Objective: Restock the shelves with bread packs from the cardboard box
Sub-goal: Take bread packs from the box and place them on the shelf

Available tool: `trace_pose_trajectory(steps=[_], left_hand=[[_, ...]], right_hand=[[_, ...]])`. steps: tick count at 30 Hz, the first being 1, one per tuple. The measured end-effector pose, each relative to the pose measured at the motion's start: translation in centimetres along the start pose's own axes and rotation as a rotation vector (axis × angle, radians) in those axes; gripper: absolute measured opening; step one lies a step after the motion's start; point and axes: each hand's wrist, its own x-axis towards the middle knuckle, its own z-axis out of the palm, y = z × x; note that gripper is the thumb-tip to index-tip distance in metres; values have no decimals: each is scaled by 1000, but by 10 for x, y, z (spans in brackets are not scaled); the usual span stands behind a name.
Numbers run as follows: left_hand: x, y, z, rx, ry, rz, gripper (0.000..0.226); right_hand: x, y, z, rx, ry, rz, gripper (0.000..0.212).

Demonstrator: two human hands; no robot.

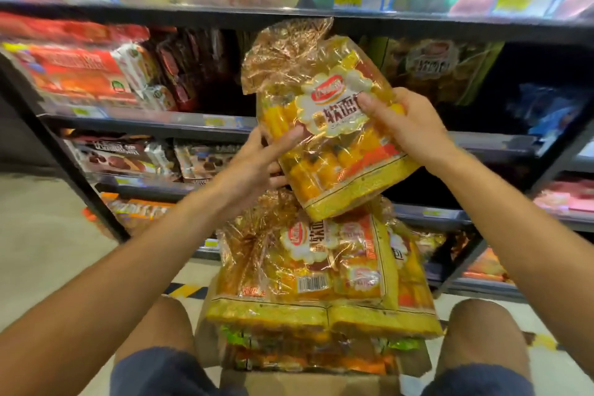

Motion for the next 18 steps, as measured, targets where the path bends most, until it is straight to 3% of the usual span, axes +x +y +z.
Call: trace_pose_trajectory(steps=[4, 9, 13, 15, 18], left_hand=[[-2, -9, 15, -70, 146, 60, 69], [-5, 3, -1, -53, 227, 197, 58], [-12, 12, -26, 14, 275, 257, 57], [-17, 10, -38, 63, 302, 261, 59], [-23, 3, -53, 118, 307, 241, 66]], right_hand=[[-12, 3, 12, 17, 32, -24, 52], [-18, 11, 12, 281, -176, 76, 48], [-13, 31, 4, 452, -226, 249, 48], [-10, 43, 7, 281, -318, 267, 42], [-11, 50, 26, -240, -670, 163, 60]])
